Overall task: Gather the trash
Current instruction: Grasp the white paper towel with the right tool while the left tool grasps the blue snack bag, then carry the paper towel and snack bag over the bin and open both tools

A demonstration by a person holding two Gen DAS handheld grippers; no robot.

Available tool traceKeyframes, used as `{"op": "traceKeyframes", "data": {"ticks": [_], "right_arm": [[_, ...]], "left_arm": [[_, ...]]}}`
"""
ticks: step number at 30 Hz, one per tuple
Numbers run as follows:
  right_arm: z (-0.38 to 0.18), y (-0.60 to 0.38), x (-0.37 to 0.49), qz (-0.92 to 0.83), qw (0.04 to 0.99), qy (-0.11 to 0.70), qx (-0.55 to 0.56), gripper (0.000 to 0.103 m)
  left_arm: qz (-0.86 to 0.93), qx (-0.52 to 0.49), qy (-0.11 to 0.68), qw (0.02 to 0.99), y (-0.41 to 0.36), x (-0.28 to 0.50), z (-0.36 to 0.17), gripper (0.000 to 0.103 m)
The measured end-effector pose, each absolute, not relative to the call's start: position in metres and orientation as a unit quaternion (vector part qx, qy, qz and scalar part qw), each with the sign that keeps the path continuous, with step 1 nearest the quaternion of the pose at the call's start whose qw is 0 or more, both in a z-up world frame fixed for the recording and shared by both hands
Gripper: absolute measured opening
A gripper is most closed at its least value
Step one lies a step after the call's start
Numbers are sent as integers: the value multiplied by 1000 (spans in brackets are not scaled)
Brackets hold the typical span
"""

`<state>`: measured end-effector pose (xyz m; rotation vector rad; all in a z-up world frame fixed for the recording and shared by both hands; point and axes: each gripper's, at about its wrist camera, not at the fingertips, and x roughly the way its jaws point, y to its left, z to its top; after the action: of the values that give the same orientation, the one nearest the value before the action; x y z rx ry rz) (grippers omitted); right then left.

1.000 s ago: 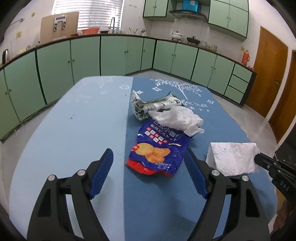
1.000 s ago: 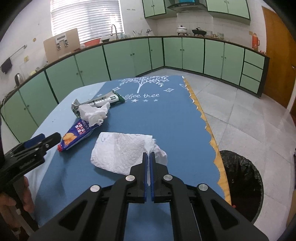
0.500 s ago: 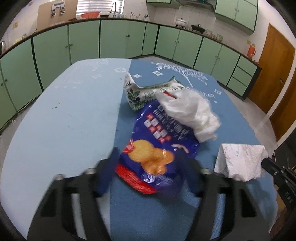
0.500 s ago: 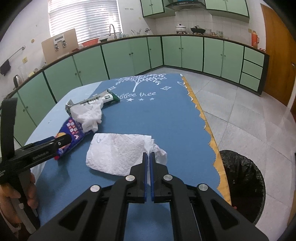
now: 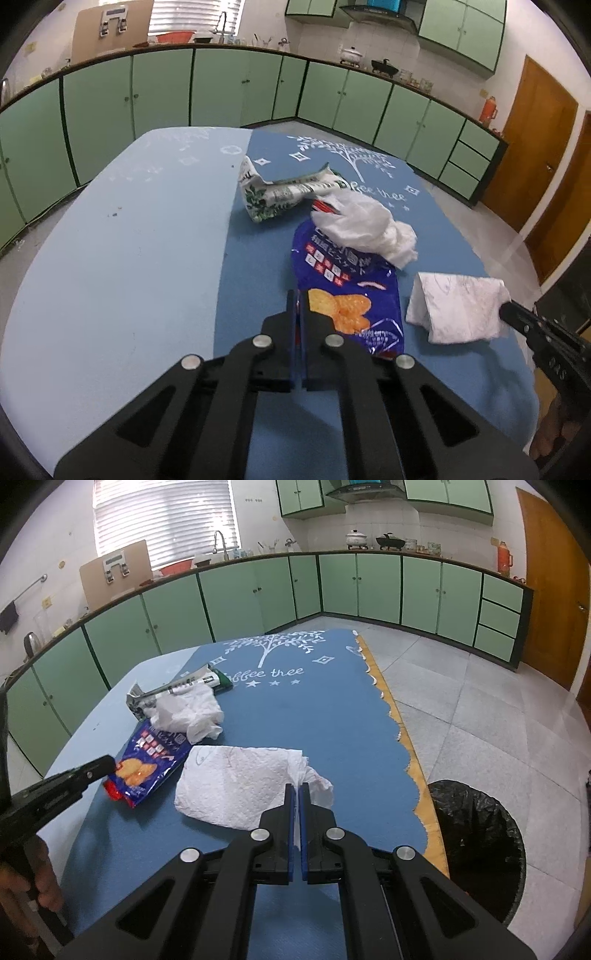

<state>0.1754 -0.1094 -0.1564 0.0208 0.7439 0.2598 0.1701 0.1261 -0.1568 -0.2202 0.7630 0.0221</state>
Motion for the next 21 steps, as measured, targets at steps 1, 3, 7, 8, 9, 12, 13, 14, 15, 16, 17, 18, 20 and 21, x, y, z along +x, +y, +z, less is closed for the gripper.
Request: {"op": "traceKeyframes", "data": {"ticks": [1,3,7,8,9,12,13,14,15,16,17,18,20,21], "right_arm": [[-156,-110,176,125,923,363,11,3],[-157,-111,175,125,923,363,12,3],[-156,-111,175,126,923,363,10,3],[-156,-111,176,125,923,363,9,3],[-157,-111,176,125,923,363,10,3],[-157,-112,176,124,923,363,10,3],[-157,-112,176,124,923,363,10,3],[-157,-112,176,123,923,364,10,3],[-157,-113,177,122,923,364,10,3],[-158,-114,177,121,923,365,11,3],[-158,-114,178,120,923,366,11,3],[-158,-115,178,120,923,366,12,3],[-156,-116,177,120,924,363,12,3],[-155,-116,176,120,924,362,12,3]], "left_arm": [[9,-109,379,919,127,172,-159,4],[7,-118,388,914,128,176,-162,17],[16,-121,383,915,129,181,-163,59],[15,-118,387,915,127,183,-163,59],[12,-116,392,913,124,186,-165,59],[1,-110,408,906,117,193,-171,37],[4,-101,406,908,113,193,-171,27],[-1,-98,406,909,112,193,-171,11],[-3,-94,406,909,109,193,-170,8],[-3,-94,403,910,107,192,-170,6],[-3,-96,401,911,107,191,-169,3],[-2,-98,396,913,106,189,-167,2],[2,-96,387,917,106,184,-163,0],[4,-96,382,919,106,181,-159,0]]}}
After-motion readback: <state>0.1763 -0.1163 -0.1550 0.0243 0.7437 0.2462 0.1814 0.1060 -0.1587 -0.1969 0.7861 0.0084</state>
